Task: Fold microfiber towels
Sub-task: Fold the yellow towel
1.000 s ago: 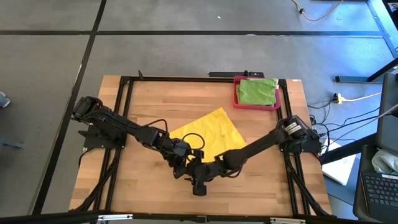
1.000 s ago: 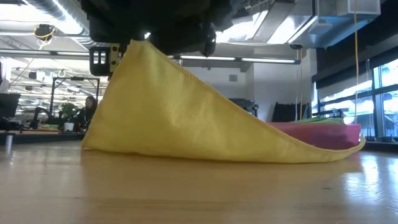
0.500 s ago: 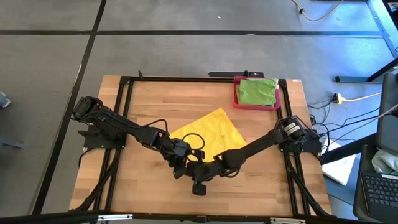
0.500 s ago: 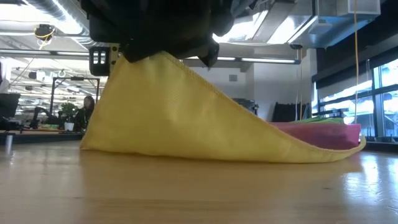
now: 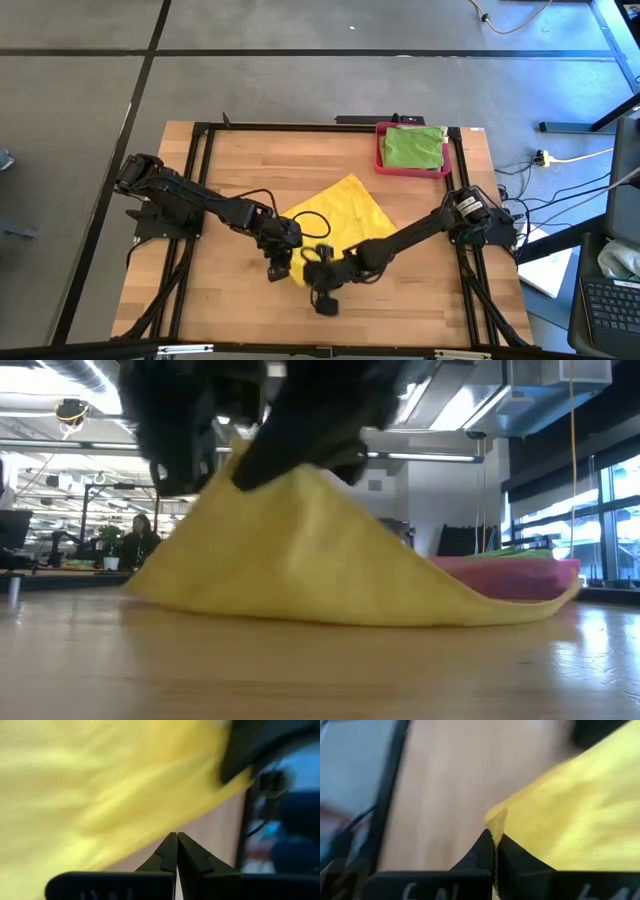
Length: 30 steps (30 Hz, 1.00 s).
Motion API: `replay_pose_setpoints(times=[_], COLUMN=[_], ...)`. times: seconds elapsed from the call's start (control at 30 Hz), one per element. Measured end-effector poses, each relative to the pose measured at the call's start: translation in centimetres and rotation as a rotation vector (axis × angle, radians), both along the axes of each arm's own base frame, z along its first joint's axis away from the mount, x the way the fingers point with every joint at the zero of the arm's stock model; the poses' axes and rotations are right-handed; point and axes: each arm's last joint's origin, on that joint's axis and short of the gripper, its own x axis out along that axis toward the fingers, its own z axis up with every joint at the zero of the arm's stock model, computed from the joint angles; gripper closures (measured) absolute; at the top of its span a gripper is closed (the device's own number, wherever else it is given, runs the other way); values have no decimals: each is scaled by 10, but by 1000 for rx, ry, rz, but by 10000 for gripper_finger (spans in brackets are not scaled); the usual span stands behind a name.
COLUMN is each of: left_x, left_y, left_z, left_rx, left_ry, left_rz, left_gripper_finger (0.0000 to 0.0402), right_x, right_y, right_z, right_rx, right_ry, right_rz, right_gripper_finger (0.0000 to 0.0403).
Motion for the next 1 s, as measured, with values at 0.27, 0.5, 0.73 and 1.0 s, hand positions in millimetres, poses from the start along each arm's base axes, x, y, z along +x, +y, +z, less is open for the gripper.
replay_pose_setpoints(times=[0.27,0.5,0.73,1.0], left_x=[-29,-44,-60,-51], left_y=[11,17,21,8], left_z=[-11,-22,-48,-46], left_rx=[244,392,367,442], left_ry=[117,129,167,29], left_rz=[-463,-755,-807,-811], left_gripper_finger=[399,350,301,290], right_x=[-14,-20,-29,-31], right_y=[17,29,38,41], right_z=[-5,-5,-8,-7], right_rx=[43,86,99,116], right_ry=[101,112,154,114], right_rz=[66,5,-106,-276], right_gripper_finger=[400,399,397,395])
